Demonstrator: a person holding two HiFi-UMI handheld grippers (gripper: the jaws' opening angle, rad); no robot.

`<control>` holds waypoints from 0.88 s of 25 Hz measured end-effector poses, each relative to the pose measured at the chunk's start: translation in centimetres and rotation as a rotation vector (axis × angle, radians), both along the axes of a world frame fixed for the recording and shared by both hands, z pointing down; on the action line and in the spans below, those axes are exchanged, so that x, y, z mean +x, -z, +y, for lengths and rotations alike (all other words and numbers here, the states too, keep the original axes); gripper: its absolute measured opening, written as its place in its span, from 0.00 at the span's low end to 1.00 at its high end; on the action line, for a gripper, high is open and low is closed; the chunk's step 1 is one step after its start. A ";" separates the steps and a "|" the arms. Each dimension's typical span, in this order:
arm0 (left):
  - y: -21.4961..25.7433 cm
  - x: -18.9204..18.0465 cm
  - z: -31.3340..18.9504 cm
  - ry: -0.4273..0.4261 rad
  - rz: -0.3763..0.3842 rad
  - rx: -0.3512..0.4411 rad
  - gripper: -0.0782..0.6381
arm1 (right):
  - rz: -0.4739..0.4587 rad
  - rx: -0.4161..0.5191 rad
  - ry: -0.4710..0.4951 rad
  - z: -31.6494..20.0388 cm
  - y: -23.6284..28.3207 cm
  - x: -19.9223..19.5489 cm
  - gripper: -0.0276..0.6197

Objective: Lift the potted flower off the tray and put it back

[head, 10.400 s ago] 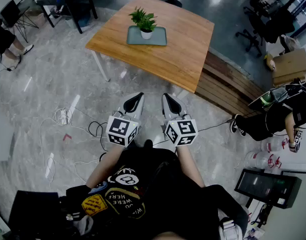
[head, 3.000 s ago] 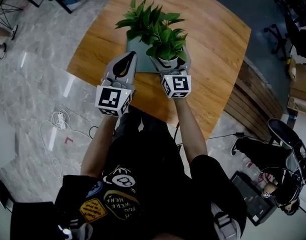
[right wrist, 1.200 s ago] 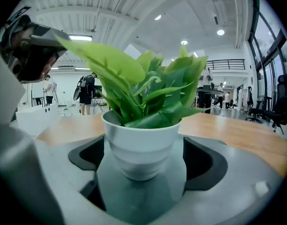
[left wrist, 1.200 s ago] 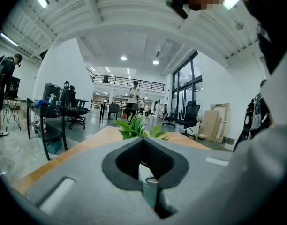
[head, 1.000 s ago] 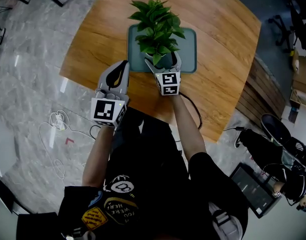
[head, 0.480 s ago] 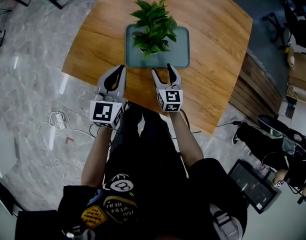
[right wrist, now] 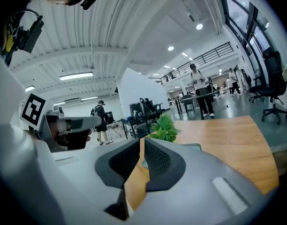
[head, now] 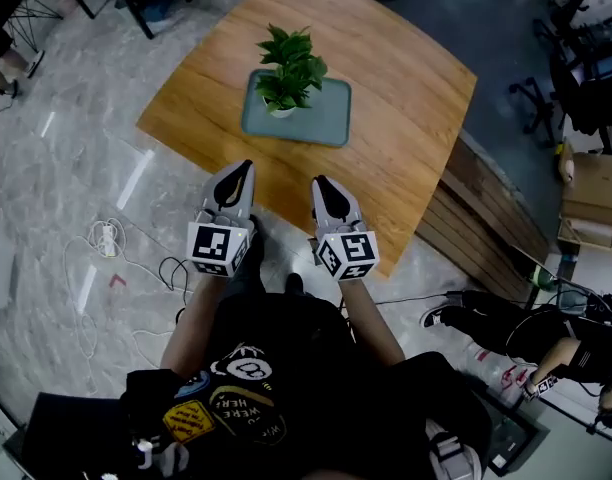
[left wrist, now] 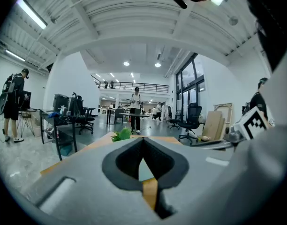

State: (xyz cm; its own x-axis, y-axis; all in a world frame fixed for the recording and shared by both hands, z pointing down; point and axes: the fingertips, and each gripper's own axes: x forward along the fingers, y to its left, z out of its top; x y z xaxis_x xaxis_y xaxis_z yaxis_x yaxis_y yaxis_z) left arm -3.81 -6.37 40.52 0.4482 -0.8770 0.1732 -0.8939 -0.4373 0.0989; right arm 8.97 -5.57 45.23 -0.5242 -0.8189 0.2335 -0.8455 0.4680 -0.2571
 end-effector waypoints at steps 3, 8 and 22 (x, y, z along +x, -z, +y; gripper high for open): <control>1.8 2.7 5.2 0.046 0.016 0.006 0.11 | -0.018 0.033 0.046 4.0 2.8 2.1 0.07; 4.7 6.1 11.8 0.064 0.011 0.016 0.11 | -0.019 0.048 0.071 9.1 5.7 4.3 0.04; 8.5 10.3 19.3 -0.052 0.007 0.086 0.11 | -0.005 0.102 0.067 16.3 9.8 4.5 0.04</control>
